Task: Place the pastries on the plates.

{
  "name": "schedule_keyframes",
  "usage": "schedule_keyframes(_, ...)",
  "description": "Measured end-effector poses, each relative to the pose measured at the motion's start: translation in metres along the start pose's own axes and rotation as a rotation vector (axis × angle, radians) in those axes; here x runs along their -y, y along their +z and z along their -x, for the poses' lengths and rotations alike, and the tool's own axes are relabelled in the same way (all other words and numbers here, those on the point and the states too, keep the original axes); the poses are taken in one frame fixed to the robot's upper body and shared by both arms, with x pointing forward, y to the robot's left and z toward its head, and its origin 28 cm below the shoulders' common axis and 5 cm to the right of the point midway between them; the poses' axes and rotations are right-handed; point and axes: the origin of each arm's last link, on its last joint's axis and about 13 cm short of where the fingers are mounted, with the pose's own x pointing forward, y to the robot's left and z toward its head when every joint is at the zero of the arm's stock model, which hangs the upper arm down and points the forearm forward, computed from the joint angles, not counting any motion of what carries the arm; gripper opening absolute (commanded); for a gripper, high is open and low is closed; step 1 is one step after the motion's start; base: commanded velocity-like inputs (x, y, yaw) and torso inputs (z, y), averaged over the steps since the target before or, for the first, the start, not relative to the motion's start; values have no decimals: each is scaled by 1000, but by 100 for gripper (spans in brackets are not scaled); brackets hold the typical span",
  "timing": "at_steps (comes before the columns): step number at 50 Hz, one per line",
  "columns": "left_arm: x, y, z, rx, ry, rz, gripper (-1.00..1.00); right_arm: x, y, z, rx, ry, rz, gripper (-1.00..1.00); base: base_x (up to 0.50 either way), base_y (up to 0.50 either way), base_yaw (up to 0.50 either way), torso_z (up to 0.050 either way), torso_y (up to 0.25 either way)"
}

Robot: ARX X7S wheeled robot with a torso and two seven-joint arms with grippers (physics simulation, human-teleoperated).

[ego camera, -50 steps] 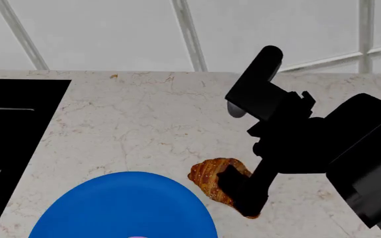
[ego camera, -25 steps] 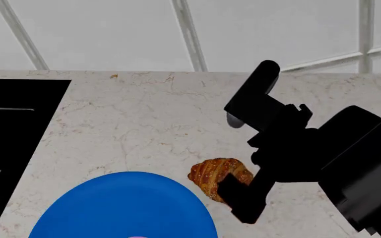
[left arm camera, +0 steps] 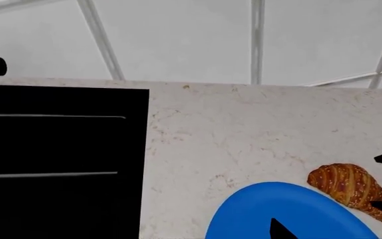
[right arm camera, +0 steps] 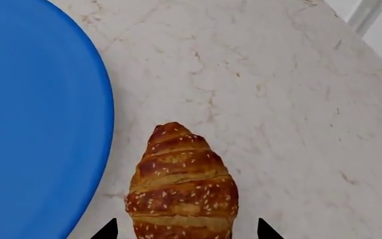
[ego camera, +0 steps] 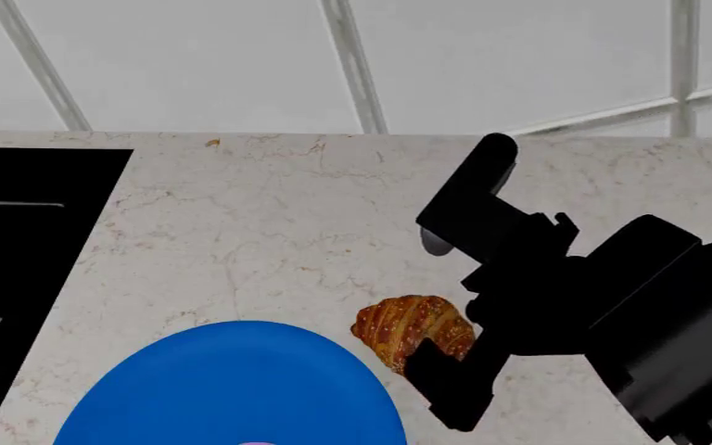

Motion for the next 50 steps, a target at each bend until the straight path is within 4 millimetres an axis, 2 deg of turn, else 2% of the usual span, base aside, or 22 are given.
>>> schedule_keyframes(50, 1, -3, 5, -11, 5, 8, 100, -2, -15, -17, -44, 8, -39, 100, 0, 0, 0, 0, 0)
